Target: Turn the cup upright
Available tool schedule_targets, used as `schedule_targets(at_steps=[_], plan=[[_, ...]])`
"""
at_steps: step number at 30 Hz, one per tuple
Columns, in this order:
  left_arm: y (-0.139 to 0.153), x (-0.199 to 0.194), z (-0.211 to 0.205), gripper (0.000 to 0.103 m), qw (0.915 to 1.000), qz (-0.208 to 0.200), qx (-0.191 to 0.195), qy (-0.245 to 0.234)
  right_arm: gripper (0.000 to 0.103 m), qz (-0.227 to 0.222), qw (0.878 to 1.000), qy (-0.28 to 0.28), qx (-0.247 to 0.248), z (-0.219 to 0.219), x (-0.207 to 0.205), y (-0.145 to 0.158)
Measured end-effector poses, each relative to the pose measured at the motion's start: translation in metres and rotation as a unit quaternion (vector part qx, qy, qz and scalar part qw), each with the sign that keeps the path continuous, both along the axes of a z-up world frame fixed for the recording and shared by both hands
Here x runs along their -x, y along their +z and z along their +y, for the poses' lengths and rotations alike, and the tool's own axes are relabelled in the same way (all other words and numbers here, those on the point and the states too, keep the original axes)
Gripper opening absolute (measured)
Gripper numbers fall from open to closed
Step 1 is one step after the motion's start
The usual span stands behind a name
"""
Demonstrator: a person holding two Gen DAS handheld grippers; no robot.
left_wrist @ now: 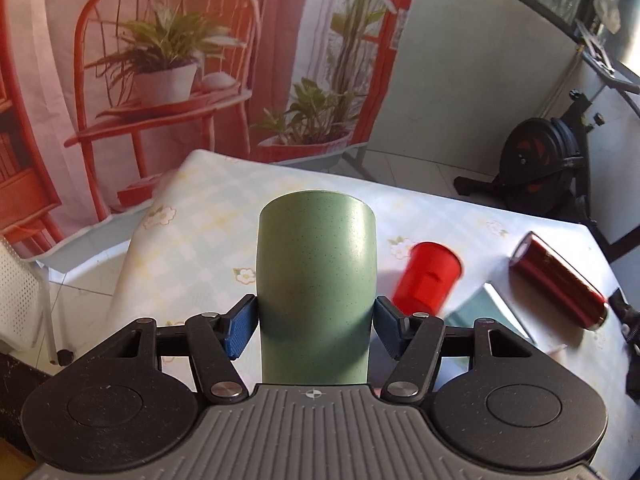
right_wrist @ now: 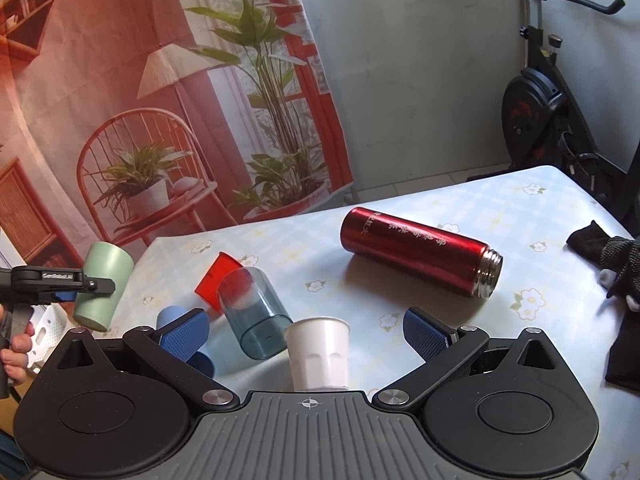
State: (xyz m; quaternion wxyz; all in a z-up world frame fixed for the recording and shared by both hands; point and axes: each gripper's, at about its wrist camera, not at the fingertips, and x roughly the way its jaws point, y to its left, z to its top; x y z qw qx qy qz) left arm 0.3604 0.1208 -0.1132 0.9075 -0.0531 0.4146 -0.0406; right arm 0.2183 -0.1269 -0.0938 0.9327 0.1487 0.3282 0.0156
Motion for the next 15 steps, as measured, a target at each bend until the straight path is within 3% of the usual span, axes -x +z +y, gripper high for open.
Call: schedule_targets(at_steps=[8,15], plan=[[0.032,0.069,-0.063,0.065,0.9983,-0.015,0.022,-0.051,0.103,-0.007,1.000,-0.013,0.018,-0.016,0.032,0.013],[-0.004,0.102,-0.128,0.065,0.9947,0.018,0.058,-0.084,0.103,0.004,0.999,-0.017,0.030,-0.035,0.060,0.009]])
